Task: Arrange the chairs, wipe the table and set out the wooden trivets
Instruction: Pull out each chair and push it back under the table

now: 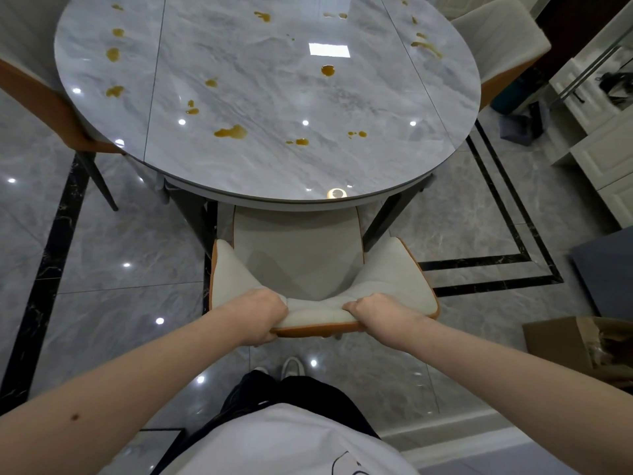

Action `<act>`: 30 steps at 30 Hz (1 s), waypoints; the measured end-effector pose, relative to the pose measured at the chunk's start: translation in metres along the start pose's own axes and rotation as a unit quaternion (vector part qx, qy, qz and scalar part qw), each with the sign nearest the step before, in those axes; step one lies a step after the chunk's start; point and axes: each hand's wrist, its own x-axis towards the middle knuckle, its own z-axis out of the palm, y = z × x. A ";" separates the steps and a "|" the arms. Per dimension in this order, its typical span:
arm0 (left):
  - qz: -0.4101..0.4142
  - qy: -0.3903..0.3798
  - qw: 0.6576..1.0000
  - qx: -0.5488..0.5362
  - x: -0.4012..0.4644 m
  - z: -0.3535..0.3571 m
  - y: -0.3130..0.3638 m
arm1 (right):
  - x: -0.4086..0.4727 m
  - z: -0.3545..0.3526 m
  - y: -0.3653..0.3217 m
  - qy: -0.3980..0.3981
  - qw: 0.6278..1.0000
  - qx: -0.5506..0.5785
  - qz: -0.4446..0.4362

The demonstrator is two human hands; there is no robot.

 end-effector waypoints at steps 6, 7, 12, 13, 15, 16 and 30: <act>-0.034 -0.020 0.999 -0.015 0.005 0.004 0.001 | 0.001 0.006 0.006 0.031 0.999 0.022 -0.009; -0.040 -0.024 0.999 -0.021 0.006 0.004 0.001 | 0.000 0.007 0.008 0.038 0.999 0.029 -0.011; -0.053 -0.027 0.998 -0.036 0.012 0.011 0.001 | -0.008 0.013 0.022 0.054 0.998 0.036 0.008; -0.053 -0.024 0.997 -0.041 0.014 0.014 0.000 | -0.009 0.013 0.024 0.051 0.998 0.033 0.019; -0.055 -0.019 0.997 -0.049 0.018 0.018 -0.001 | -0.008 0.015 0.026 0.042 0.998 0.031 0.029; -0.054 -0.018 0.997 -0.046 0.019 0.019 -0.001 | -0.006 0.015 0.026 0.040 0.999 0.027 0.026; -0.052 -0.025 0.997 -0.044 0.030 0.023 -0.012 | 0.006 0.017 0.032 0.051 0.998 0.023 0.036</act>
